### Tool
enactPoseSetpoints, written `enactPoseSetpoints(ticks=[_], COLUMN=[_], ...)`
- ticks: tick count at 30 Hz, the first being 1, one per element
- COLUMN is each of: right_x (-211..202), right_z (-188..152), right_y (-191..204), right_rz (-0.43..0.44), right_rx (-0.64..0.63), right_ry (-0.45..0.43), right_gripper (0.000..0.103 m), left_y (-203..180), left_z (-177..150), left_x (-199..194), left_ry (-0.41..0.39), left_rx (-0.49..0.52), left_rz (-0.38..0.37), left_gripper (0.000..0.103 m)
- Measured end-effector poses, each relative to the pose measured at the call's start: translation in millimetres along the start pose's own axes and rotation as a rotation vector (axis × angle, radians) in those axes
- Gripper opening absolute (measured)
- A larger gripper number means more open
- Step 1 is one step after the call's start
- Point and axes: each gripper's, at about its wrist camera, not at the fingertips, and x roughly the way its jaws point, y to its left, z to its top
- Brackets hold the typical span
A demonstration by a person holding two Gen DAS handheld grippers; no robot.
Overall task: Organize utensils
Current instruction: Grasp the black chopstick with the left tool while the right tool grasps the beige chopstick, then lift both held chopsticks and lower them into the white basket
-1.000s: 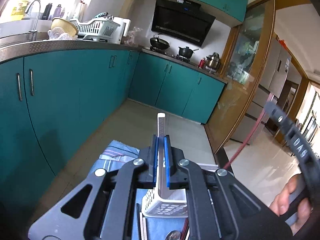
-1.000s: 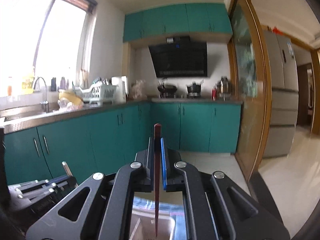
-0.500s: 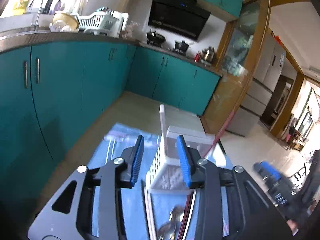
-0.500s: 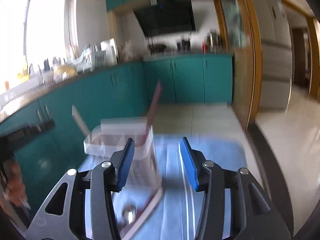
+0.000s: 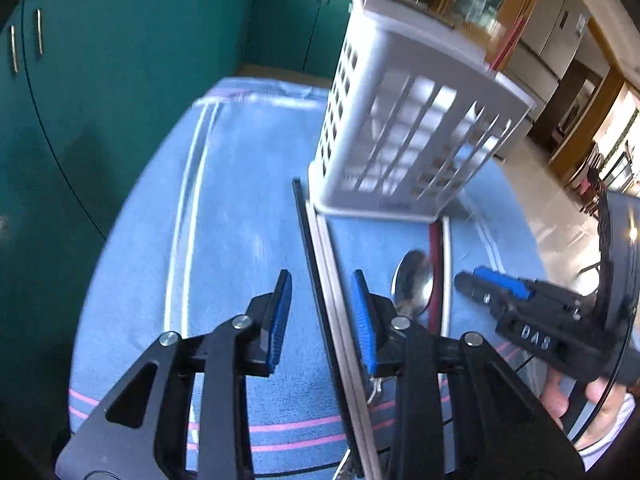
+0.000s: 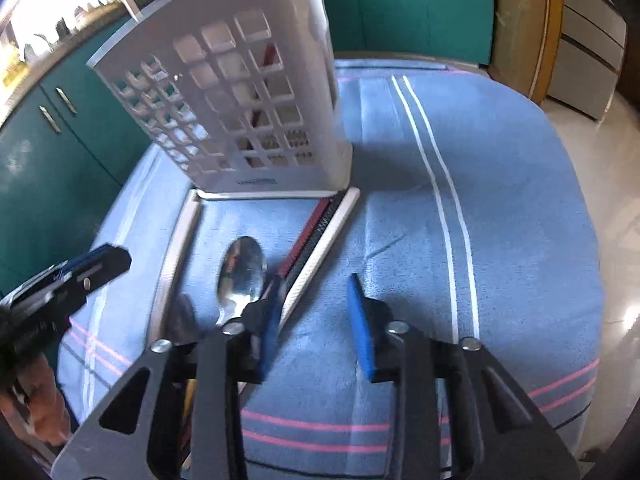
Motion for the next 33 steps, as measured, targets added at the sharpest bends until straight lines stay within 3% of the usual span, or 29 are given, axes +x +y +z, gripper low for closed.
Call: enactPoseSetpoints(ticks=[9, 15, 18, 23, 24, 28, 33], right_x=[18, 17, 16, 16, 15, -1, -25], right_z=[14, 18, 20, 17, 12, -6, -19], right_y=[18, 3, 6, 10, 7, -3, -20], right_rz=[-0.039, -0.024, -0.040, -0.026, -0.014, 0.016, -0.022], right_rx=[-0.044, 0.001, -0.017, -0.028, -0.022, -0.010, -0.001], right_ry=[0.021, 0.059, 0.063, 0.056, 0.056, 0.045, 0.027], right_gripper=[0.026, 0.023, 0.023, 0.021, 0.019, 0.008, 0.008], left_y=[2, -4, -3, 3, 5, 14, 25], left_z=[0, 2, 3, 0, 0, -5, -16], left_x=[24, 34, 37, 31, 30, 17, 12], left_ry=[0.058, 0.073, 0.078, 0.089, 0.086, 0.084, 0.098], left_rx=[-0.012, -0.001, 0.004, -0.014, -0.018, -0.051, -0.068], left_rz=[-0.009, -0.003, 0.015, -0.007, -0.003, -0.026, 0.007], left_gripper=[0.030, 0.030, 0.018, 0.015, 0.005, 0.006, 0.006])
